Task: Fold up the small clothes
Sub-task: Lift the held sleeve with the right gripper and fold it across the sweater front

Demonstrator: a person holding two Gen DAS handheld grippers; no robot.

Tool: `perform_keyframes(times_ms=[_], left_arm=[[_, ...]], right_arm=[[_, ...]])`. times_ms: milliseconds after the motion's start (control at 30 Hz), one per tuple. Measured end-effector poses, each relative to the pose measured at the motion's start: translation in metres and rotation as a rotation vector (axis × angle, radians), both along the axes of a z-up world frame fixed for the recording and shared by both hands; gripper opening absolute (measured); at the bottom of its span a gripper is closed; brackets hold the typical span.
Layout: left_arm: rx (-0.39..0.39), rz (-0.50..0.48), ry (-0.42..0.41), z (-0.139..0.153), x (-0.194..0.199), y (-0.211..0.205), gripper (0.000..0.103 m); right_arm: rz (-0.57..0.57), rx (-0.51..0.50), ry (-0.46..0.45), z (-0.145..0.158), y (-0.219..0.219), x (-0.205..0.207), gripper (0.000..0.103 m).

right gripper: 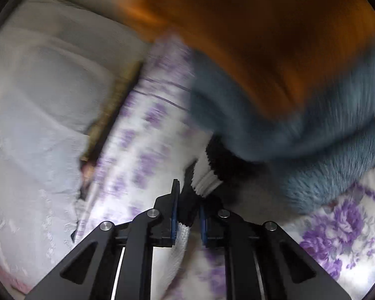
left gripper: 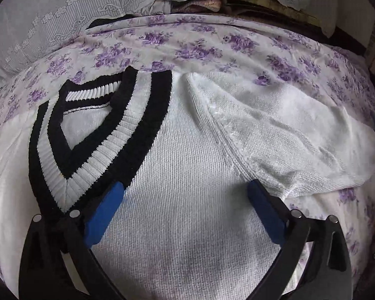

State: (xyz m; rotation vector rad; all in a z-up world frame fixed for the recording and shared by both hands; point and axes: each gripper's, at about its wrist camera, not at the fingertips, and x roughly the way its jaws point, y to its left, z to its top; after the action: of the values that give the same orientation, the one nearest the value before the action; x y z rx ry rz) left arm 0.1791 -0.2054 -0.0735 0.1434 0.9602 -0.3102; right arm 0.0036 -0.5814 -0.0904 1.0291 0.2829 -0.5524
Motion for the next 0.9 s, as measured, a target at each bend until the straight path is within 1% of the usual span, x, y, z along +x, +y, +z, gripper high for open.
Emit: perform_keyframes(times_ms=[67, 100, 133, 167, 200, 233, 267, 300, 367, 433, 500, 600, 633, 667, 700, 733, 800, 900], left_arm=[[-0.052, -0.022, 0.041, 0.008, 0.002, 0.011, 0.097], [-0.065, -0.03, 0.043, 0.014, 0.002, 0.02, 0.097], [-0.059, -0.035, 0.03, 0.021, 0.003, 0.029, 0.097], [-0.035, -0.036, 0.012, 0.026, 0.004, 0.04, 0.097], [0.005, -0.029, -0.004, 0.031, 0.006, 0.053, 0.097], [0.047, -0.01, -0.013, 0.033, 0.01, 0.068, 0.097], [0.08, 0.016, -0.019, 0.033, 0.015, 0.084, 0.097], [0.105, 0.049, -0.028, 0.033, 0.02, 0.104, 0.097], [0.135, 0.108, -0.047, 0.034, 0.027, 0.144, 0.098], [0.149, 0.176, -0.054, 0.03, 0.033, 0.185, 0.098], [0.123, 0.254, -0.051, 0.023, 0.037, 0.225, 0.098], [0.017, 0.34, 0.007, -0.001, 0.045, 0.269, 0.098], [-0.001, 0.344, -0.01, -0.004, 0.045, 0.273, 0.098], [0.017, 0.337, -0.033, -0.001, 0.043, 0.268, 0.098], [0.041, 0.309, -0.051, 0.002, 0.04, 0.259, 0.098], [0.047, 0.259, -0.072, 0.005, 0.037, 0.25, 0.098], [0.045, 0.184, -0.098, 0.01, 0.031, 0.234, 0.097], [0.019, 0.105, -0.12, 0.018, 0.027, 0.223, 0.097]], right_arm=[[0.032, -0.1, -0.02, 0.02, 0.01, 0.003, 0.014], [0.049, -0.133, -0.011, 0.026, 0.013, 0.006, 0.014], [0.061, -0.145, 0.003, 0.027, 0.013, 0.01, 0.014], [0.071, -0.13, 0.032, 0.021, 0.01, 0.015, 0.014], [0.074, -0.097, 0.063, 0.011, 0.007, 0.019, 0.013], [0.075, -0.055, 0.075, 0.003, 0.004, 0.022, 0.012], [0.087, -0.02, 0.063, -0.001, 0.002, 0.023, 0.012], [0.108, -0.014, 0.045, 0.002, 0.003, 0.024, 0.012], [0.153, -0.082, 0.028, 0.019, 0.015, 0.027, 0.012], [0.216, -0.159, 0.0, 0.041, 0.037, 0.032, 0.012], [0.271, -0.215, -0.017, 0.059, 0.056, 0.04, 0.012], [0.342, -0.272, -0.025, 0.079, 0.088, 0.057, 0.012], [0.363, -0.276, -0.03, 0.083, 0.097, 0.064, 0.012], [0.381, -0.276, -0.034, 0.088, 0.105, 0.066, 0.012], [0.399, -0.277, -0.036, 0.091, 0.114, 0.071, 0.012], [0.421, -0.28, -0.038, 0.093, 0.125, 0.078, 0.012], [0.462, -0.305, -0.033, 0.106, 0.15, 0.081, 0.012], [0.543, -0.342, -0.019, 0.117, 0.195, 0.1, 0.012]])
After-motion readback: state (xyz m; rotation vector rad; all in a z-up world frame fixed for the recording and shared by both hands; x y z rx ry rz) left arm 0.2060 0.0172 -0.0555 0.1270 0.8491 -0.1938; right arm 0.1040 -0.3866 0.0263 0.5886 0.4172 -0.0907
